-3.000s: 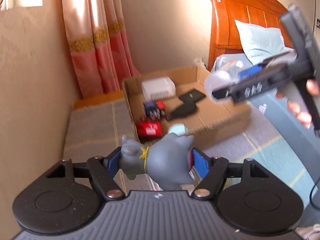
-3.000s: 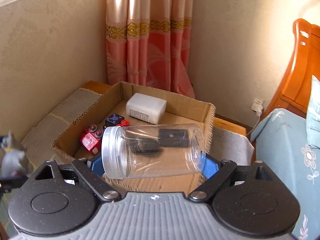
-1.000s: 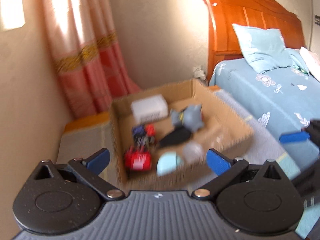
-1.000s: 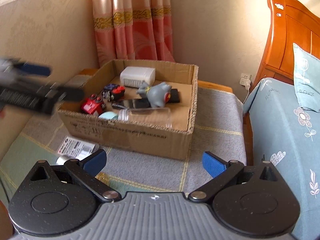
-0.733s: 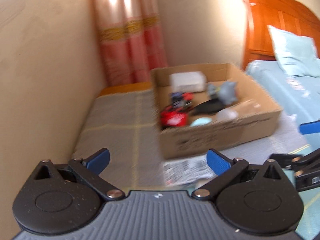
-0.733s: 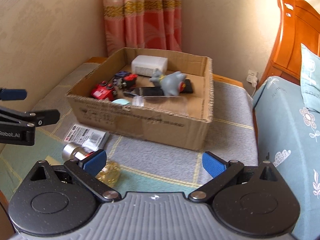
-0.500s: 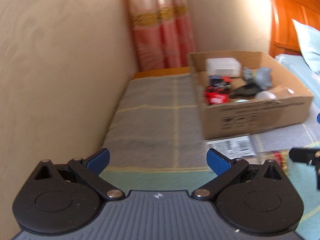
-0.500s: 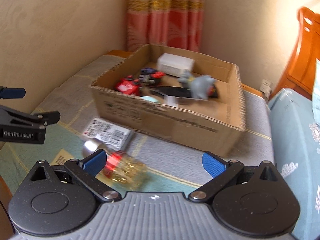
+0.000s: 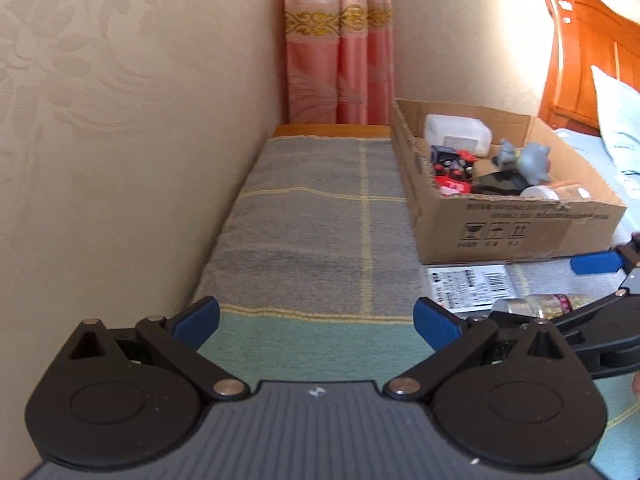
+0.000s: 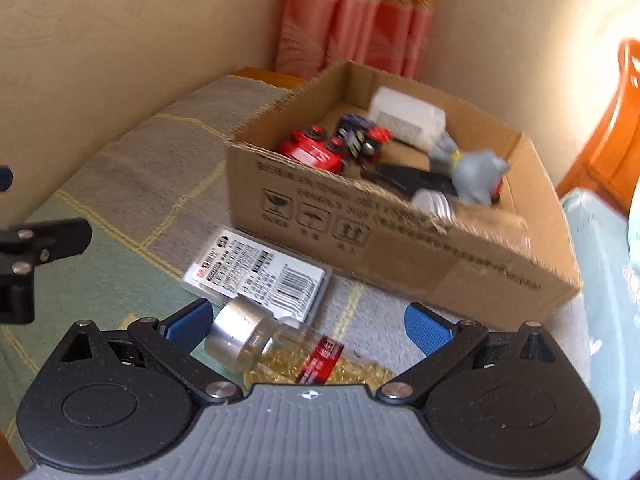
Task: Organize rigid objects
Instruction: 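Reach the right tool to the gold capsule bottle while the left tool approaches the card package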
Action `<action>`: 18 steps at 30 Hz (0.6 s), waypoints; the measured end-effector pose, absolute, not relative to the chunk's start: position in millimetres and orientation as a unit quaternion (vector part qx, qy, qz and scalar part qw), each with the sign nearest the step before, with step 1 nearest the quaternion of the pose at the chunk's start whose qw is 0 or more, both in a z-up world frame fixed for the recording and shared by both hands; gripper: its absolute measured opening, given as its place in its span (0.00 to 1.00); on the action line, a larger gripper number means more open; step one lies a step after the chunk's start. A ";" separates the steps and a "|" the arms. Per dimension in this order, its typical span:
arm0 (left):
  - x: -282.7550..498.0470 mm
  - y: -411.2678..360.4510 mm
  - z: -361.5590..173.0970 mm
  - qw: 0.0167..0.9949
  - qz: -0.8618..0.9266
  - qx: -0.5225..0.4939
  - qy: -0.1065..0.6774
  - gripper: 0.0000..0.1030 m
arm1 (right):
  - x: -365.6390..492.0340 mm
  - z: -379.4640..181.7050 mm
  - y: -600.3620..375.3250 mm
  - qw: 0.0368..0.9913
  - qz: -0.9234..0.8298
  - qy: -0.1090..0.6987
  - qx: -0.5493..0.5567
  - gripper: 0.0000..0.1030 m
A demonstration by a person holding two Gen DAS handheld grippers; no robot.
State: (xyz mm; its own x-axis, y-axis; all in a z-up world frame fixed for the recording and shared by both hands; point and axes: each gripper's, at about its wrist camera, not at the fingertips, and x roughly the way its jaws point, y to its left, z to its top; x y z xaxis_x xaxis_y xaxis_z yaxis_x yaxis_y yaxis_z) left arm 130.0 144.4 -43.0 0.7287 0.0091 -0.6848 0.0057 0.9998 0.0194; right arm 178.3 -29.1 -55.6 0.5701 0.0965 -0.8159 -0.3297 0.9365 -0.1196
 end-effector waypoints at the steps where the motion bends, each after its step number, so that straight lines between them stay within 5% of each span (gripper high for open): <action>1: 132.0 143.1 -44.1 0.929 -0.011 0.002 0.369 0.99 | 178.4 -55.2 -33.1 0.876 0.116 0.453 -0.119 1.00; 18: 167.1 70.2 -66.4 0.916 -0.091 0.047 0.388 0.99 | 169.6 -63.5 -112.9 0.883 0.069 0.457 -0.083 1.00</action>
